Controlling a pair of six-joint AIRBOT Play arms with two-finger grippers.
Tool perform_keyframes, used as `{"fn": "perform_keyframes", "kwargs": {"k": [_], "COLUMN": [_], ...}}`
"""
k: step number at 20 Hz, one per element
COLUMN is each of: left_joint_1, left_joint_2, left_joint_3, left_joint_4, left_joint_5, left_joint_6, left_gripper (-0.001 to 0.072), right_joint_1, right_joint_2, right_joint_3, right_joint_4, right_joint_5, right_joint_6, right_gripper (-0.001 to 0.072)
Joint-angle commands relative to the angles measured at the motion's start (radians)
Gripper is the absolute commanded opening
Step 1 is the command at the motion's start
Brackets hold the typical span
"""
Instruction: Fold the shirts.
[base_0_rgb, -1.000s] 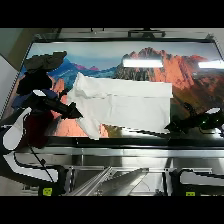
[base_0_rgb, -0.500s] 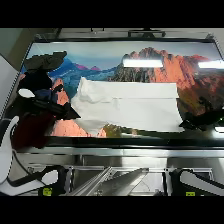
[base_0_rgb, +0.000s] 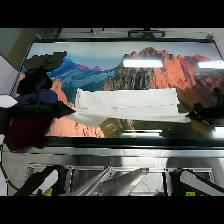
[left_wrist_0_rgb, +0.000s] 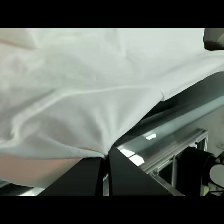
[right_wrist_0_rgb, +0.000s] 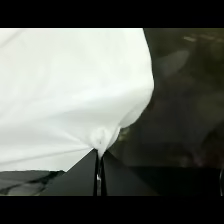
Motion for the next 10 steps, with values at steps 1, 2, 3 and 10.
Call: {"fn": "perform_keyframes", "kwargs": {"k": [1,2,3,10], "left_joint_1": [-0.055,-0.079,-0.101,-0.164], "left_joint_2": [-0.195,-0.279,-0.357,-0.81], "left_joint_3": [0.227,0.31,0.387,0.734], "left_joint_4": [0.007,0.007,0.007,0.07], "left_joint_5": [0.028,0.028,0.029,0.012], "left_joint_6": [-0.005,-0.006,-0.006,-0.019], "left_gripper": [0.0019,0.0018,0.0017,0.0008], "right_joint_1": [0.029,0.048,0.068,0.166], "right_joint_2": [-0.038,-0.067,-0.098,-0.35], "right_joint_3": [0.089,0.109,0.125,0.159], "right_joint_4": [0.137,0.164,0.169,0.169], "right_joint_5": [-0.105,-0.143,-0.181,-0.44], "right_joint_6": [-0.054,-0.071,-0.076,-0.179], "right_gripper": [0.0019,0.0019,0.0019,0.002]}}
